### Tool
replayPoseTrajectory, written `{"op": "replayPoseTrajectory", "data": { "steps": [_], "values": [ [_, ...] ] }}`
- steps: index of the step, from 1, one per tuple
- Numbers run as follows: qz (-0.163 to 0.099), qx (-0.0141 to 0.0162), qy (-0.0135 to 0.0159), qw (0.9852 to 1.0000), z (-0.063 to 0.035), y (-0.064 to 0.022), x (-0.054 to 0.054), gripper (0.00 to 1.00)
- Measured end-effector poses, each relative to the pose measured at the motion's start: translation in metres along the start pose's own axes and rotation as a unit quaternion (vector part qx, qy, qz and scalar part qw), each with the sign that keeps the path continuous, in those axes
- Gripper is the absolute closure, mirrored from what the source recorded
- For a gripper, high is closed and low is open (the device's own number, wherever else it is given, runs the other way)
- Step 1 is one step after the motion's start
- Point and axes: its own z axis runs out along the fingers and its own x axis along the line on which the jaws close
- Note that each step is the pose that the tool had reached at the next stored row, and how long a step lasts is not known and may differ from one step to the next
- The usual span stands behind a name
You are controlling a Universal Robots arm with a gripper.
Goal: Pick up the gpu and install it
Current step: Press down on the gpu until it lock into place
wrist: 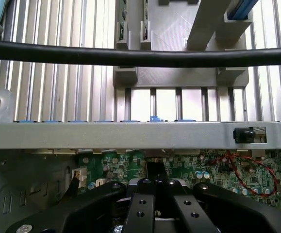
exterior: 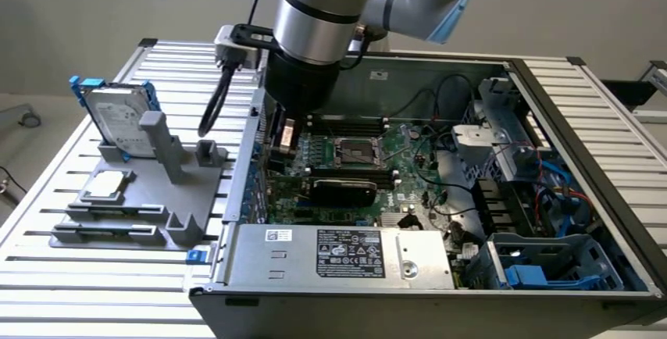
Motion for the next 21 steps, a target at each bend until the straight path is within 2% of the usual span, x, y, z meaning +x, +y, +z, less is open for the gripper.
{"op": "replayPoseTrajectory", "data": {
  "steps": [4, 10, 21],
  "values": [
    [0.001, -0.0008, 0.0027, 1.0, 0.0001, 0.0009, 0.0001, 0.89],
    [0.001, -0.0043, 0.0031, 1.0, 0.0004, 0.0018, -0.0002, 0.89],
    [0.001, -0.0065, 0.0053, 1.0, -0.0006, 0.0021, -0.0022, 0.89]
  ]
}}
